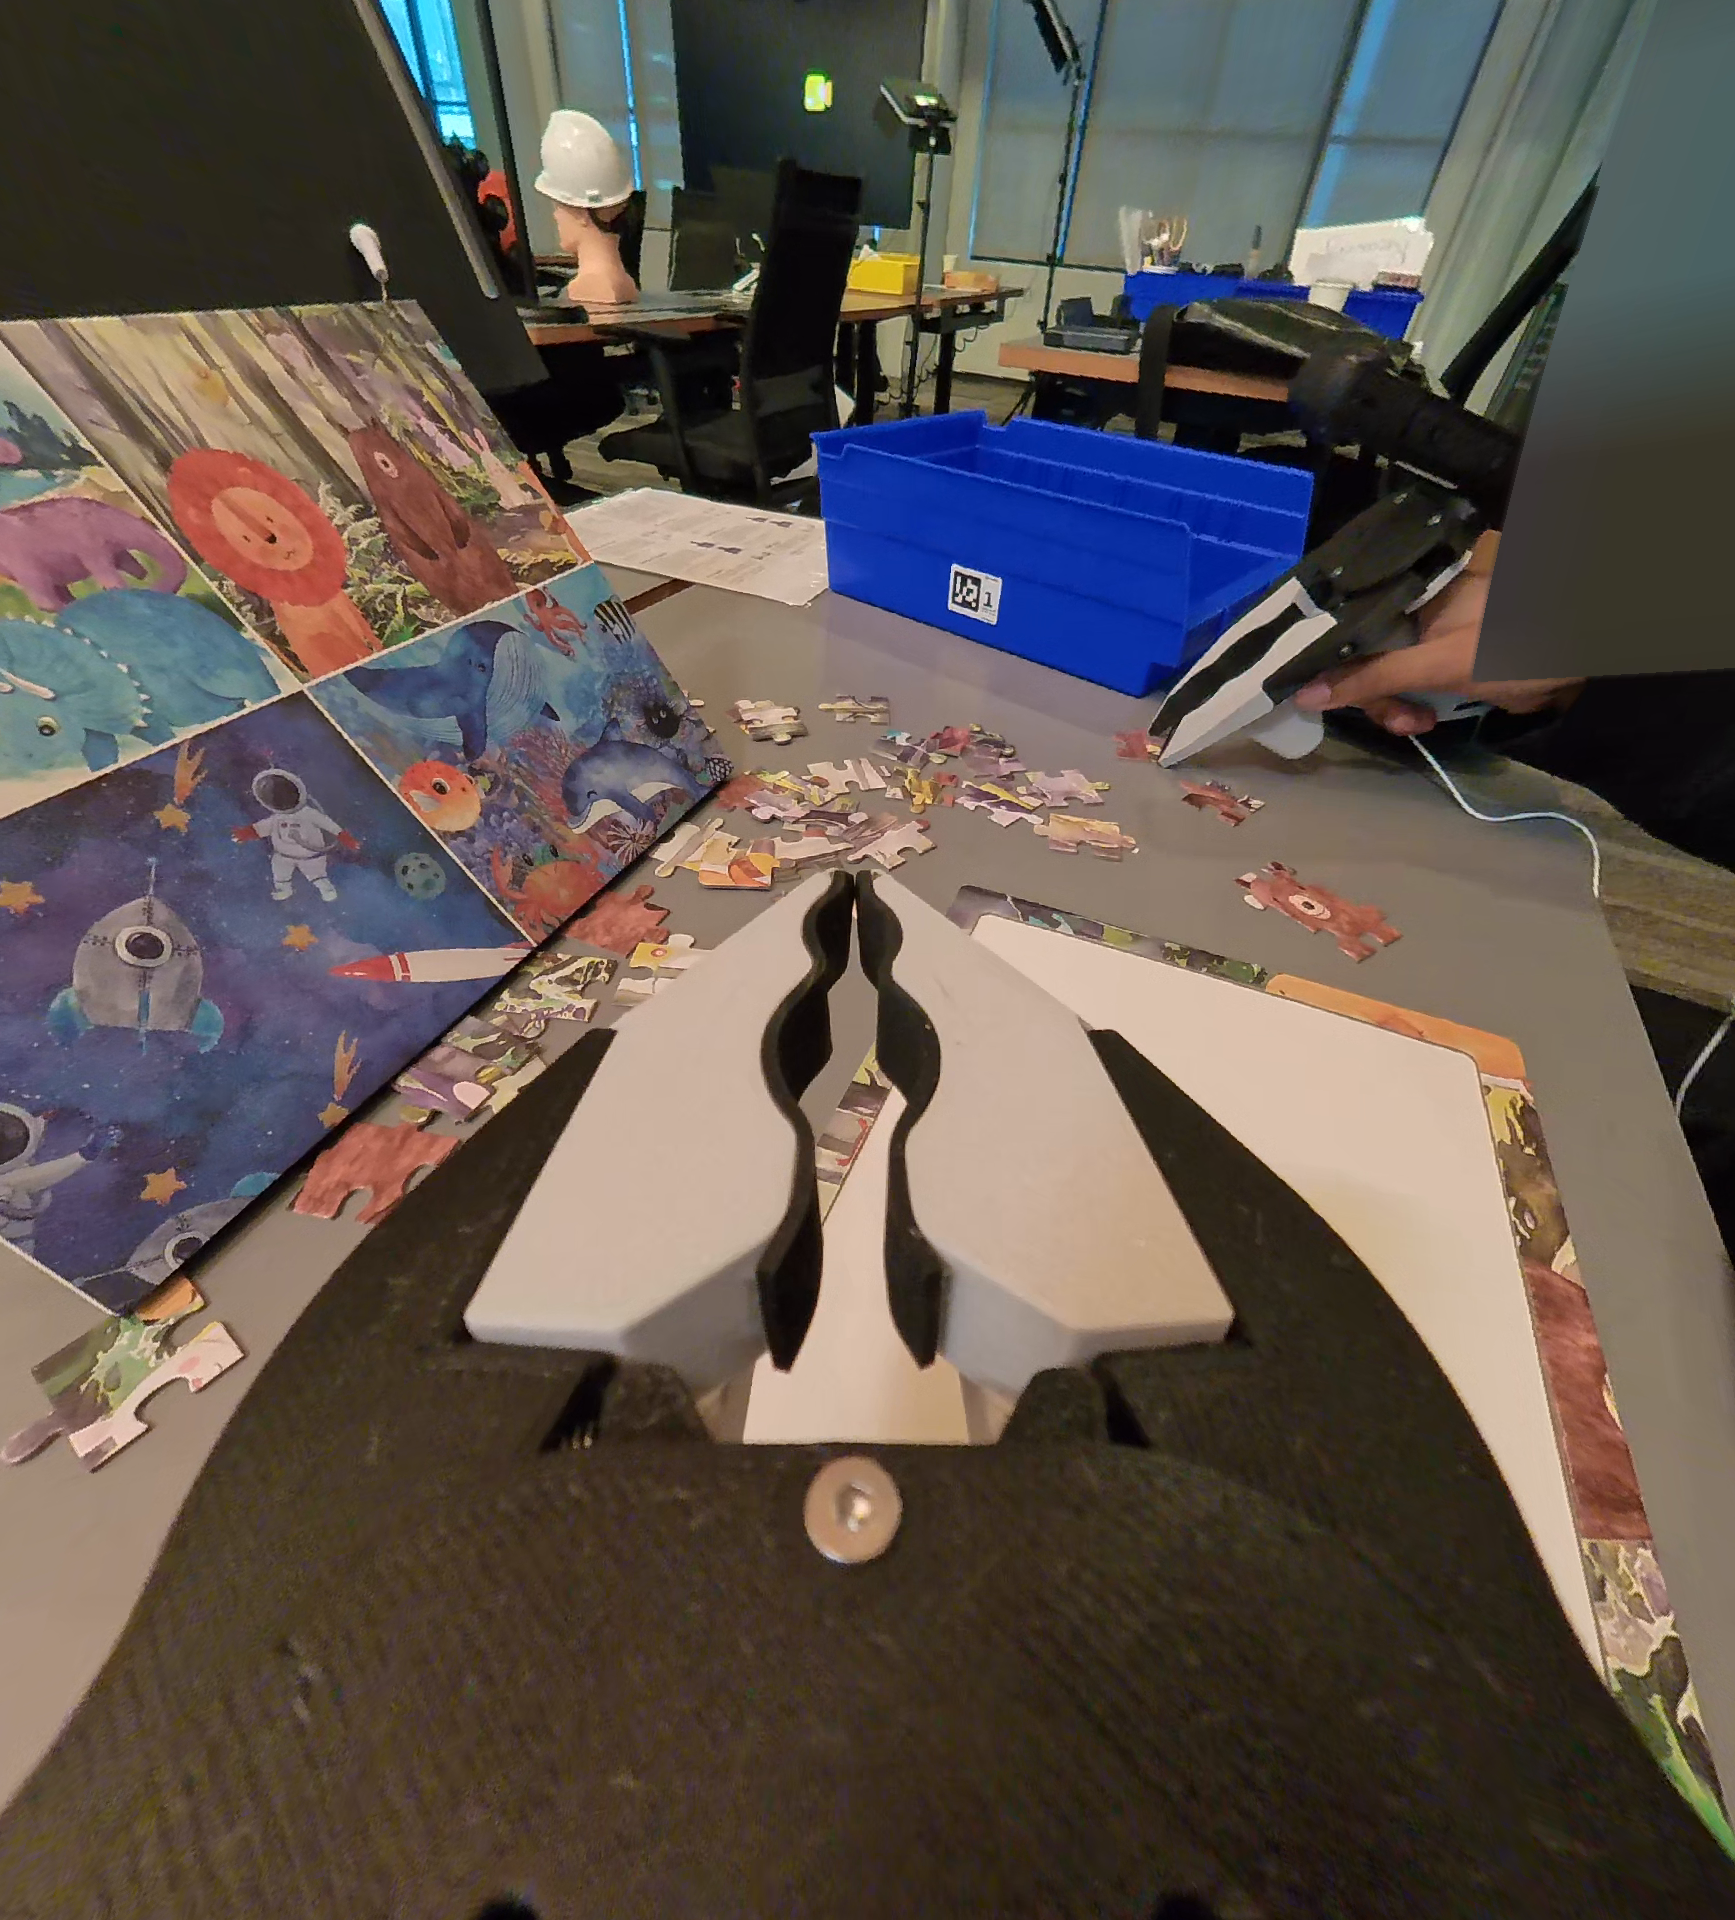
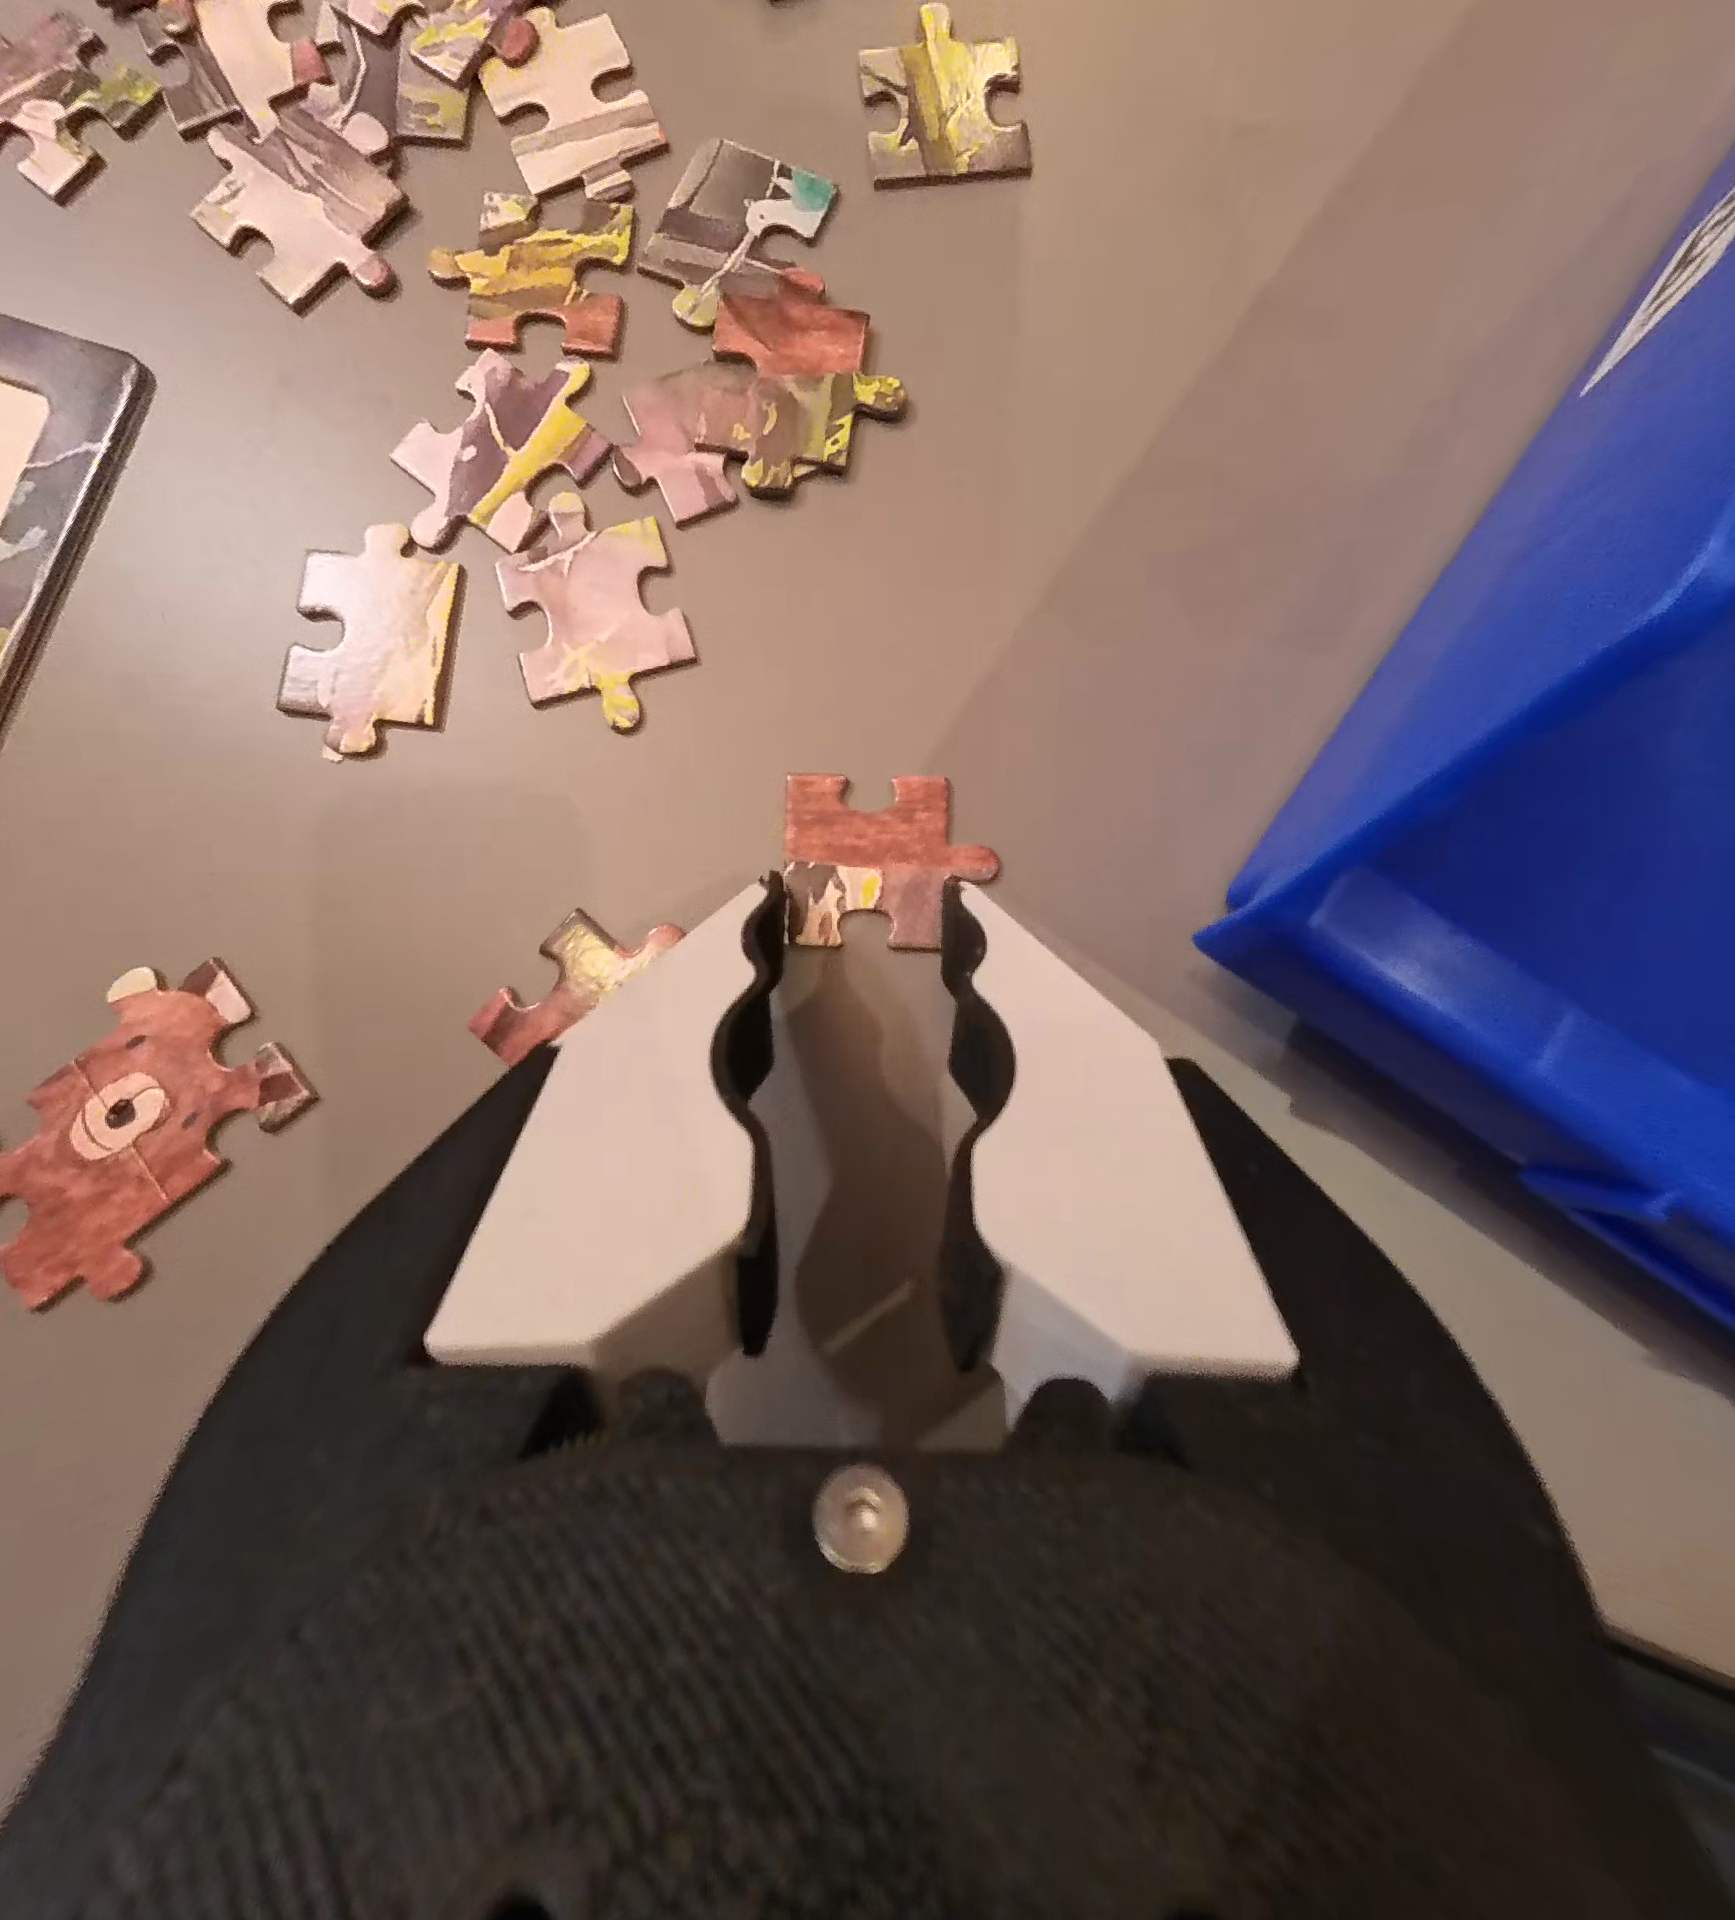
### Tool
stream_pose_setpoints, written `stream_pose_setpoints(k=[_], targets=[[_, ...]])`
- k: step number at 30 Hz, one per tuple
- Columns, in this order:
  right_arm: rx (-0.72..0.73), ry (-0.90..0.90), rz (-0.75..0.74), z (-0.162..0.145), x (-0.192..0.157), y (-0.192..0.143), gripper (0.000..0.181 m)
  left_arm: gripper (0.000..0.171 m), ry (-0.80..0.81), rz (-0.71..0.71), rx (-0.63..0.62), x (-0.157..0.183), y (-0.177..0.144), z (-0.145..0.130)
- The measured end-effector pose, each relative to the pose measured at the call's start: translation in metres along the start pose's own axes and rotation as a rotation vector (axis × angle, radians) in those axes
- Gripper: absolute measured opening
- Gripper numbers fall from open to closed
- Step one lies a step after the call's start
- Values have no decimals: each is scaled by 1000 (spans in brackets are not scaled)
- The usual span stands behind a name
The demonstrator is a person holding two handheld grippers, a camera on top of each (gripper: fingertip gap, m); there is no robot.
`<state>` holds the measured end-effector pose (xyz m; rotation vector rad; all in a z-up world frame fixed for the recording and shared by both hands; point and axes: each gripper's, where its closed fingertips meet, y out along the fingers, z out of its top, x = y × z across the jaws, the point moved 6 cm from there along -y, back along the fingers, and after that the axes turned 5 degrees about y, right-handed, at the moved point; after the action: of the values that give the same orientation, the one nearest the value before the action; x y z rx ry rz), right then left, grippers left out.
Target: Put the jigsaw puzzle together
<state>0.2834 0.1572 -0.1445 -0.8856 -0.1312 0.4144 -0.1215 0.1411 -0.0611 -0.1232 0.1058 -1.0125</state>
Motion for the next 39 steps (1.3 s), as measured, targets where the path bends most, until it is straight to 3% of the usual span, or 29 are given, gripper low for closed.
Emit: stream_pose_setpoints(k=[8, 18, 25, 39], targets=[[39, -119, 78, 5, -12, -14, 28, 0, 1, 0, 2, 0, 0, 0], [-68, -659, 362, -30, -61, -41, 29, 0, 0, -8, -11, 1, 3, -2], [-110, -704, 440, -38, -59, -36, 29, 0, -2, -9, -17, 2, 5, -4], [-155, -729, 452, -33, -50, -30, 29, 0, -11, -10, -30, 0, 8, -8]])
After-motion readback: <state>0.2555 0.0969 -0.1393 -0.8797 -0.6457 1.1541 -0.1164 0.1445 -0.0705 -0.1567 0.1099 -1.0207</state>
